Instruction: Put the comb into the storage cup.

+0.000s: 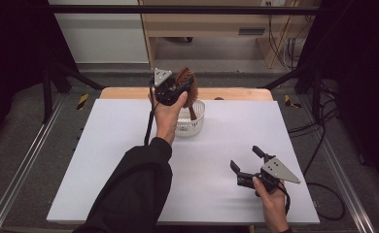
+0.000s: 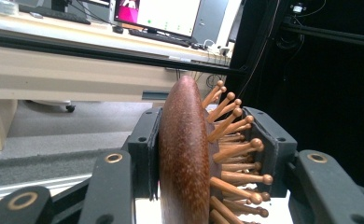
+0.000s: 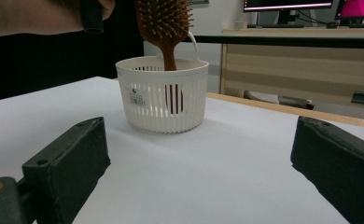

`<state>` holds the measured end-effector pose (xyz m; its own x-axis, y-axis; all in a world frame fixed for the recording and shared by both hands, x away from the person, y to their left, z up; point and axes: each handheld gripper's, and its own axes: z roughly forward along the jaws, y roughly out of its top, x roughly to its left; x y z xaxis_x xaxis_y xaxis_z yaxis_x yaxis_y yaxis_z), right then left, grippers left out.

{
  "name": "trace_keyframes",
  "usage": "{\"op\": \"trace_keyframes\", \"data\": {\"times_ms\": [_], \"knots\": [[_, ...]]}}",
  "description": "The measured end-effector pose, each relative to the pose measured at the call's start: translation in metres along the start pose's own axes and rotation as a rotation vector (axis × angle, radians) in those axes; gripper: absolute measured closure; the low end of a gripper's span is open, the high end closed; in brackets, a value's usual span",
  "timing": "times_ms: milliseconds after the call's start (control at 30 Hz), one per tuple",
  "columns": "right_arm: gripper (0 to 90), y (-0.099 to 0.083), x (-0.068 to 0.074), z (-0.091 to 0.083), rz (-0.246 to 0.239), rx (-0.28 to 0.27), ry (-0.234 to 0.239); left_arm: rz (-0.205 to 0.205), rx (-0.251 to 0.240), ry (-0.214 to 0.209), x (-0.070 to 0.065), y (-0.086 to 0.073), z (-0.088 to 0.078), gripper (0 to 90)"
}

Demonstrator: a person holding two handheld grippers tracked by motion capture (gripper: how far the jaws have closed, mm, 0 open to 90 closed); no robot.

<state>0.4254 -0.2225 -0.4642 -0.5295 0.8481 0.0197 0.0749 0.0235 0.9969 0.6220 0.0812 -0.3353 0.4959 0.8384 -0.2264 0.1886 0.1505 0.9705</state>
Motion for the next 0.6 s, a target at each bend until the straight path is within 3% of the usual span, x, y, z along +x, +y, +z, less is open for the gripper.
{"op": "trace_keyframes", "data": {"times_ms": [600], "knots": [[4.3, -0.0014, 0.0006, 0.0017, 0.006, 0.009, 0.009, -0.026, 0.004, 0.004, 0.0062, -0.0070, 0.0031, 50.1]]}}
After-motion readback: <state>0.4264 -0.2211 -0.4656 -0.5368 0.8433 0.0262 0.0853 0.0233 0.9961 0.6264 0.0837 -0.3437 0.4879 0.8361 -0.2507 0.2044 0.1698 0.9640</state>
